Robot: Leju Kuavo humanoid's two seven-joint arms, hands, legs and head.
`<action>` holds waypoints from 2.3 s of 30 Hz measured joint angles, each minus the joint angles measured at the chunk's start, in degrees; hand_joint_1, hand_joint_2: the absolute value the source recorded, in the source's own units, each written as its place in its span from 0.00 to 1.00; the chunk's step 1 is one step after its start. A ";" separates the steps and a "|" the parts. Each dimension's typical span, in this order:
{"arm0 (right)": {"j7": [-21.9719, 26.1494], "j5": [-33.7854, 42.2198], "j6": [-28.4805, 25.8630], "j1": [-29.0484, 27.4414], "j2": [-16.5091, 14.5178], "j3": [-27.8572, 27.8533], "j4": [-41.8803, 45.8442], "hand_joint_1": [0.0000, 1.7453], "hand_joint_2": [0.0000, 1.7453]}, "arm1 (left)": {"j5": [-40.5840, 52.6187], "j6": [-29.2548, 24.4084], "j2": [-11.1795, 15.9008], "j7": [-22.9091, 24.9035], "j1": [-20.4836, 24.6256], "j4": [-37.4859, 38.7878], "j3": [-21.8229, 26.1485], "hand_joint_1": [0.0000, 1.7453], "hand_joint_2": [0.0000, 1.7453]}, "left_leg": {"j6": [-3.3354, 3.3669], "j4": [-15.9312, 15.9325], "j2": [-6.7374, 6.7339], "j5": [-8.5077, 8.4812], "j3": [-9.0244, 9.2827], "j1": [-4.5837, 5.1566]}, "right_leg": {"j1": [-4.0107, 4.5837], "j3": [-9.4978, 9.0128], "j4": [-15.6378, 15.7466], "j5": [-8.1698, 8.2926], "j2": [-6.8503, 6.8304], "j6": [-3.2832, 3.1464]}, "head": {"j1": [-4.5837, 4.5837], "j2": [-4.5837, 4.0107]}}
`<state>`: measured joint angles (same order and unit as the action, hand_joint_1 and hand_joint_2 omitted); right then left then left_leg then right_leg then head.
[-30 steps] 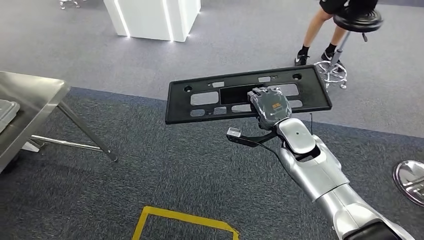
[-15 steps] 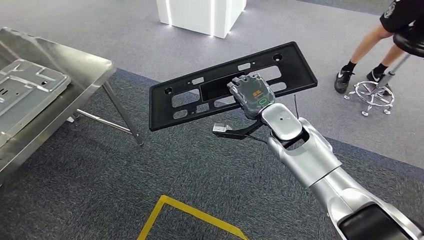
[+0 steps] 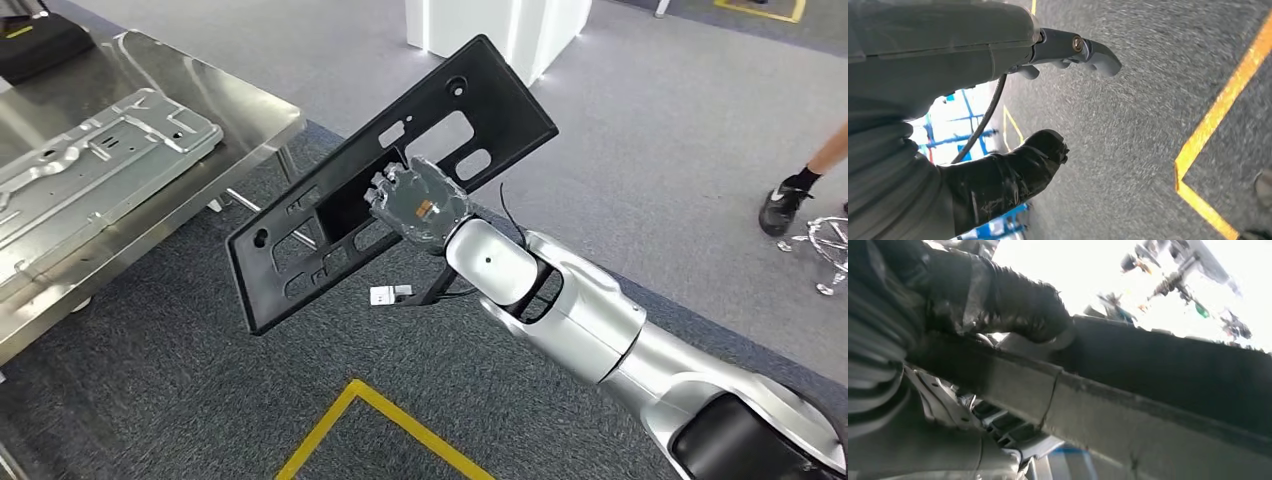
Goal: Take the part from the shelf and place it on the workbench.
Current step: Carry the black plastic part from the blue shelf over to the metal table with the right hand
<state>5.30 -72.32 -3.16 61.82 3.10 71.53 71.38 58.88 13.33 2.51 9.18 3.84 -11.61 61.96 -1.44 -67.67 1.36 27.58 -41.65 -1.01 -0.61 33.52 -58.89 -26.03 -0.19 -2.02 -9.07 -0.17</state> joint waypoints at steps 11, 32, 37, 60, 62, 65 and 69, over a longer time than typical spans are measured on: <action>-4.45 -1.56 -4.59 -0.04 0.13 1.86 0.94 1.00 1.00 | 0.51 0.09 0.03 0.13 -0.33 0.00 0.46 0.00 1.00 | 1.07 8.72 -2.90 -4.43 4.39 0.06 | 0.37 -1.53 -0.65 -2.42 -6.92 2.32 | 0.09 0.01; -11.42 -8.81 -24.33 -16.15 2.84 -17.44 -3.33 1.00 1.00 | 1.81 -0.88 -0.20 0.20 -0.54 0.04 1.44 0.00 1.00 | 0.39 -4.40 -0.62 1.94 -1.98 0.31 | 0.58 -0.25 1.64 1.22 -1.65 -0.38 | 0.04 0.00; -9.52 -5.62 -24.26 -18.32 2.85 -19.80 -3.78 1.00 1.00 | 2.40 -0.87 -0.13 0.13 -0.66 0.04 1.47 0.00 1.00 | -0.32 6.62 -3.70 -3.50 4.11 -0.17 | 0.32 -0.42 0.73 0.08 -5.56 0.82 | 0.05 0.00; -6.00 0.19 -22.03 -20.06 1.92 -25.06 -4.77 1.00 1.00 | 2.62 -0.45 0.03 1.12 -0.66 0.11 2.49 0.00 1.00 | 0.33 4.67 1.88 -1.48 2.77 0.20 | -0.15 -0.63 1.77 1.11 1.40 0.26 | -0.13 0.01; -6.00 0.19 -21.63 -20.06 1.80 -25.05 -4.91 1.00 1.00 | 2.65 -0.45 0.13 1.41 -0.36 0.11 2.50 0.00 1.00 | -0.38 -2.31 -0.57 1.75 -0.76 -0.07 | -0.02 -0.87 1.81 0.86 -0.61 0.09 | -0.16 0.01; -5.98 0.22 -21.28 -20.13 1.48 -25.04 -5.22 1.00 1.00 | 2.64 -0.43 0.19 1.88 -0.37 0.11 2.52 0.00 1.00 | -1.16 -2.82 -1.39 0.39 -0.96 -0.55 | -0.08 -0.99 1.40 0.23 -3.40 0.39 | -0.16 0.01; -5.97 0.48 -20.88 -19.85 0.93 -25.03 -5.26 1.00 1.00 | 2.64 -0.37 0.31 2.34 -0.46 0.11 2.70 0.00 1.00 | -0.24 8.87 -4.37 -4.33 5.50 -0.10 | 0.21 -1.31 0.19 -1.16 -6.16 1.64 | -0.14 0.01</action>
<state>-0.67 -71.84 -24.04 41.97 4.03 46.50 66.11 61.53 12.96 2.82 11.52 3.37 -11.50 64.66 -1.68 -58.80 -3.01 23.25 -36.15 -1.11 -0.40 32.22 -58.70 -27.19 -6.35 -0.38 -9.20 -0.17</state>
